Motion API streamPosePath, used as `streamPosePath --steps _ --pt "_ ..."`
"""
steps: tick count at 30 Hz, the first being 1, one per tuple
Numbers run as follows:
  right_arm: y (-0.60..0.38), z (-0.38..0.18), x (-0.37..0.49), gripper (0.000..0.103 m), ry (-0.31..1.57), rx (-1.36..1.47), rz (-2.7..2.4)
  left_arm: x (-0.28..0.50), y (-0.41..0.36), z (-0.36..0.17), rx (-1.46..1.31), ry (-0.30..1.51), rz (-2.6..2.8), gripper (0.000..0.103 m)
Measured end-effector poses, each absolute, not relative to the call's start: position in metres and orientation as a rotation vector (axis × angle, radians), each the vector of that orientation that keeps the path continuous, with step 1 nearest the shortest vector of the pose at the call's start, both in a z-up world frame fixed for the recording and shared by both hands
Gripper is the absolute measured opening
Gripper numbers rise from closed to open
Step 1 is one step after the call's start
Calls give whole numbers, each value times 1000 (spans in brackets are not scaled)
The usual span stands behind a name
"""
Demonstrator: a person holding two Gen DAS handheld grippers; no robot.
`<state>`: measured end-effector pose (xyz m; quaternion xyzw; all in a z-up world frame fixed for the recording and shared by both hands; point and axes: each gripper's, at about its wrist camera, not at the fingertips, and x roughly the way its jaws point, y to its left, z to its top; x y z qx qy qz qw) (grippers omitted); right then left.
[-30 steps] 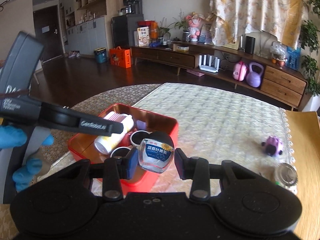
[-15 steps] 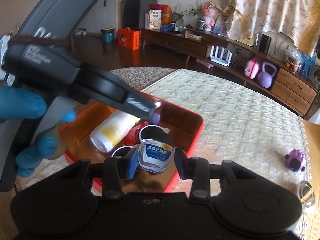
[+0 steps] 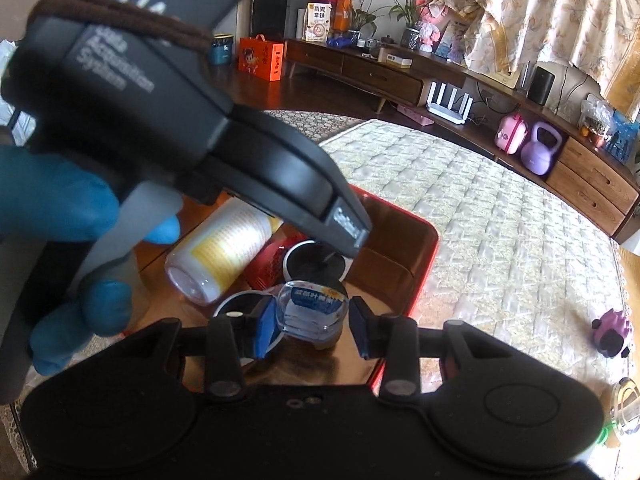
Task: Organize rigid objects
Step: 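Carry the pink comb and glass bottle into the red tin box with both tools, then open both tools to release the items and withdraw from the box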
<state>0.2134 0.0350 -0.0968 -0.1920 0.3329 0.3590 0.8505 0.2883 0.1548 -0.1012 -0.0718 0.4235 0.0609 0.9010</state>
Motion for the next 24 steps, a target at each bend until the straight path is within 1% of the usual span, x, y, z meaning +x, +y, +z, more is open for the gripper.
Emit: streamPosePath --steps 4,8,11,14,20,23,24 --pt "34 -98 214 39 716 -402 759 291 155 -106 -150 890 127 41" --pt "29 -98 213 44 725 -390 756 292 155 -110 -143 900 140 41" --pt "26 -96 211 44 729 -374 769 293 156 -111 -155 905 142 41" --pt "22 -93 210 47 729 -360 778 292 156 -111 -152 906 142 41" --pt "8 -88 201 47 732 -310 792 289 155 -109 -172 905 138 42" --pt "1 -84 196 47 731 -288 796 285 154 -108 -168 905 138 47" --pt "-1 -83 195 47 731 -280 797 283 154 -107 -170 903 139 51"
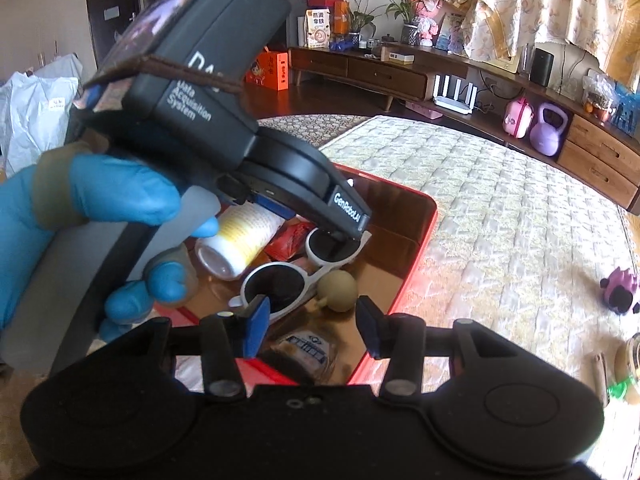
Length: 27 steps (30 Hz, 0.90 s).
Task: Organize rigid objects
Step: 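Open both tools to release the items and withdraw from the box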
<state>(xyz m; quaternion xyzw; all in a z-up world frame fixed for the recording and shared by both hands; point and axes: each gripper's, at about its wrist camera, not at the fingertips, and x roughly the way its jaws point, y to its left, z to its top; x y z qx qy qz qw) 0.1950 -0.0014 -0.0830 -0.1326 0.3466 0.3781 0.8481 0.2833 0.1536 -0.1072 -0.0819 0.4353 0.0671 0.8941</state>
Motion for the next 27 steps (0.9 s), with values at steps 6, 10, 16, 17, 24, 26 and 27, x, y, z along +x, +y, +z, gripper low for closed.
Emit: streamPosePath --steps 6,10,16,17,24,26,27 --pt "-13 -76 192 48 727 -237 798 273 152 -101 -179 887 141 59" --pt "-23 -70 190 55 711 -212 786 265 147 -93 -169 873 140 59" --pt "-40 -59 186 61 690 -166 772 250 138 -79 -149 849 136 59" --pt "-44 -57 185 62 688 -158 769 247 136 -77 -143 843 136 59" --pt "-74 -47 175 72 665 -114 746 230 117 -60 -142 809 102 61" --pt "-81 -45 171 74 652 -102 732 224 110 -56 -140 790 95 75" --pt "-85 -44 170 75 647 -98 724 221 107 -55 -139 777 92 80"
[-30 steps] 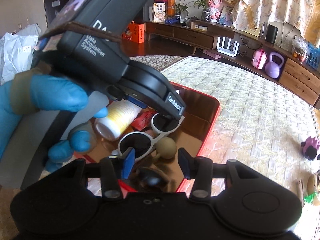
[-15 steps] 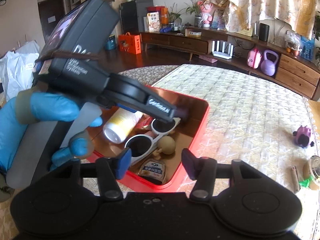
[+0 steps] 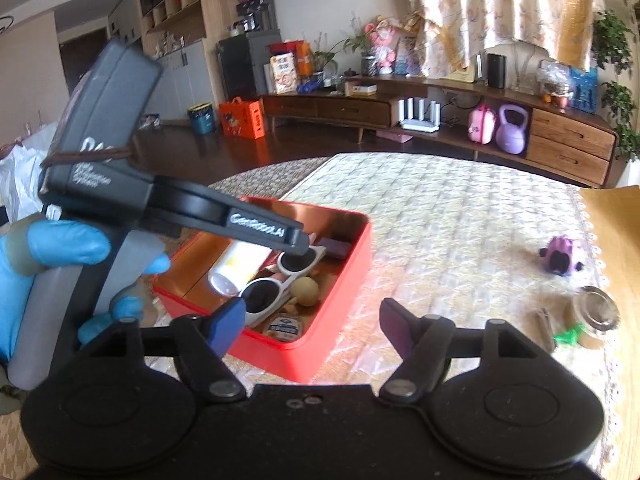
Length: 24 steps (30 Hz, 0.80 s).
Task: Organize rigid objects
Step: 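Open both tools to release the items and withdraw from the box, then move the left tool toward the nail clipper while the right tool approaches the silver tin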
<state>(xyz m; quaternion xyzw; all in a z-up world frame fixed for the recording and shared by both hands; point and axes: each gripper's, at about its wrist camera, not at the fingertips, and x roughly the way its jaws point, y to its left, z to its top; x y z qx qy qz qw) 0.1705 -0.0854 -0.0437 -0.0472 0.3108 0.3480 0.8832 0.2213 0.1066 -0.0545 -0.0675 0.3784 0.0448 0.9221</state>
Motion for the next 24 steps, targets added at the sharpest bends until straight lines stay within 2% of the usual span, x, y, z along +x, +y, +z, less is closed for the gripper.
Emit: streamPosePath --steps 2,5,12,24 --pt "-95 -41 168 76 638 -88 712 217 99 -51 -137 766 77 80" --pt "-111 -39 163 88 620 -75 691 212 86 -47 -128 762 61 80" --pt "-155 -37 160 97 600 -38 629 204 55 -43 -113 761 29 81" --pt "-230 -49 169 103 611 7 491 204 0 -51 -98 753 -17 82"
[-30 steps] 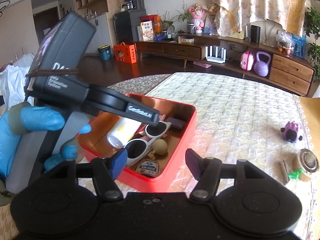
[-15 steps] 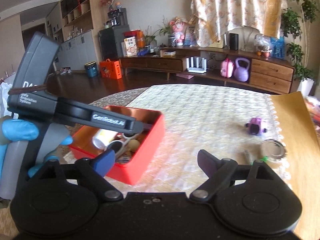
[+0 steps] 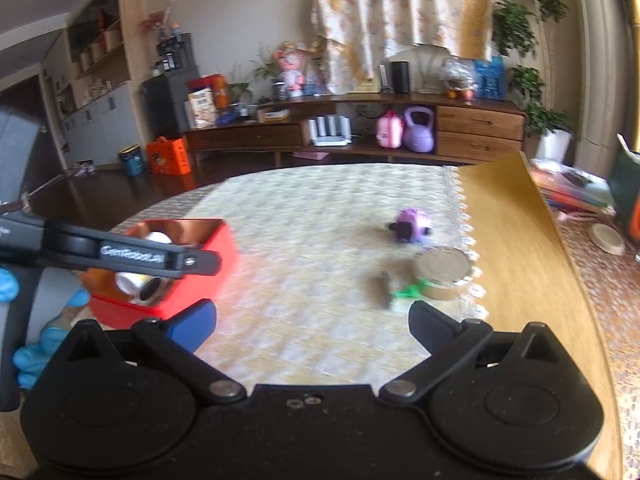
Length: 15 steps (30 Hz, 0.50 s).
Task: Organize rigid objects
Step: 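Move the left tool toward the nail clipper while the right tool approaches the silver tin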
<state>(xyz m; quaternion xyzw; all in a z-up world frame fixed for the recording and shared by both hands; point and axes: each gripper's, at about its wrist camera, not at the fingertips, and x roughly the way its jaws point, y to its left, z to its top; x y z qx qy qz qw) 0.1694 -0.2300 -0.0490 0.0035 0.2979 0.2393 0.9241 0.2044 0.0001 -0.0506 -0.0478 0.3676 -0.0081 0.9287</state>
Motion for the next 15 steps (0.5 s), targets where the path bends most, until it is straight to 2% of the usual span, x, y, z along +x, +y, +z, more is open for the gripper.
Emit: streamPosePath --steps 15 --pt "-299 -68 226 103 678 75 343 238 -66 -80 -43 774 -80 82"
